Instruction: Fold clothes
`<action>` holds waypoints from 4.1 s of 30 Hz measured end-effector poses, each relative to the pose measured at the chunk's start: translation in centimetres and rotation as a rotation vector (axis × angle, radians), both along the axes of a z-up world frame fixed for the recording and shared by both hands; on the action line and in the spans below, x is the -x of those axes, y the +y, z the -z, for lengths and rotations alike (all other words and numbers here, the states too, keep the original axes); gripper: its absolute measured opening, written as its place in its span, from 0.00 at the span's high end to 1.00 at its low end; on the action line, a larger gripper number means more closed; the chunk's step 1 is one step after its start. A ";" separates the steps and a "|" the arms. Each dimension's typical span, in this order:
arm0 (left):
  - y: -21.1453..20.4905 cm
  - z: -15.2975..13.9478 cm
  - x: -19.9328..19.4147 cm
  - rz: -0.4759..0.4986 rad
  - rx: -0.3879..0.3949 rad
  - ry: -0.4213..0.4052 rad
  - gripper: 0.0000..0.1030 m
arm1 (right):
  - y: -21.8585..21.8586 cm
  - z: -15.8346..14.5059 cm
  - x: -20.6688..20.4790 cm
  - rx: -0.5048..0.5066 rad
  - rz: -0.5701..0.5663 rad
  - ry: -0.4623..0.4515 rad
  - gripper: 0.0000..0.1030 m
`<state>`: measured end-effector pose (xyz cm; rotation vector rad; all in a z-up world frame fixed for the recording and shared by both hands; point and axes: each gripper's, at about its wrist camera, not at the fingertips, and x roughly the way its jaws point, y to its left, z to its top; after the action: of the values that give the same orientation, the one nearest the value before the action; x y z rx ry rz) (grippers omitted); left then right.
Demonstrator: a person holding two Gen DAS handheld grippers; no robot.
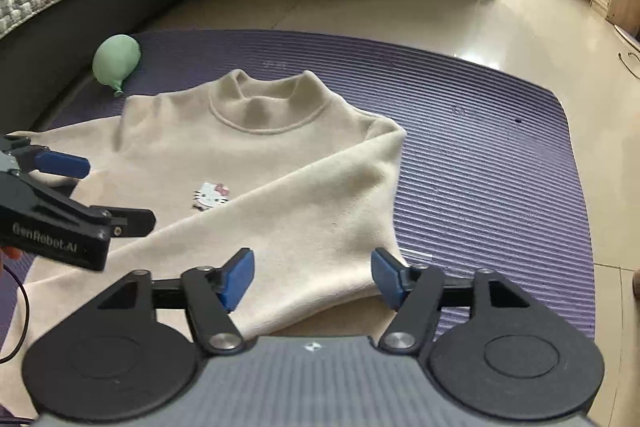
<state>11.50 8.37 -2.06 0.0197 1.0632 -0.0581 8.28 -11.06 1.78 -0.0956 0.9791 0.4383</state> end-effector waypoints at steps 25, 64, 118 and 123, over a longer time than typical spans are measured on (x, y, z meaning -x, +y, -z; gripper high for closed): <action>26.4 0.2 5.8 -0.521 -0.406 -0.123 0.01 | 5.3 -1.5 2.7 -0.011 -0.143 -0.008 0.23; 23.1 -5.2 3.6 -0.281 0.142 -0.187 0.95 | 7.1 -3.1 3.1 -0.085 -0.184 0.018 0.23; 13.8 -3.4 3.9 -0.016 0.127 -0.073 0.44 | 3.9 -4.0 1.7 -0.363 -0.049 0.117 0.93; 14.2 -0.7 4.3 -0.008 0.068 -0.012 0.43 | 2.1 -5.5 1.3 -0.353 -0.011 0.093 0.93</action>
<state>7.23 22.53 -1.33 -0.0454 1.0487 -0.0871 6.97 -8.98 7.24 0.2398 0.9792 0.6242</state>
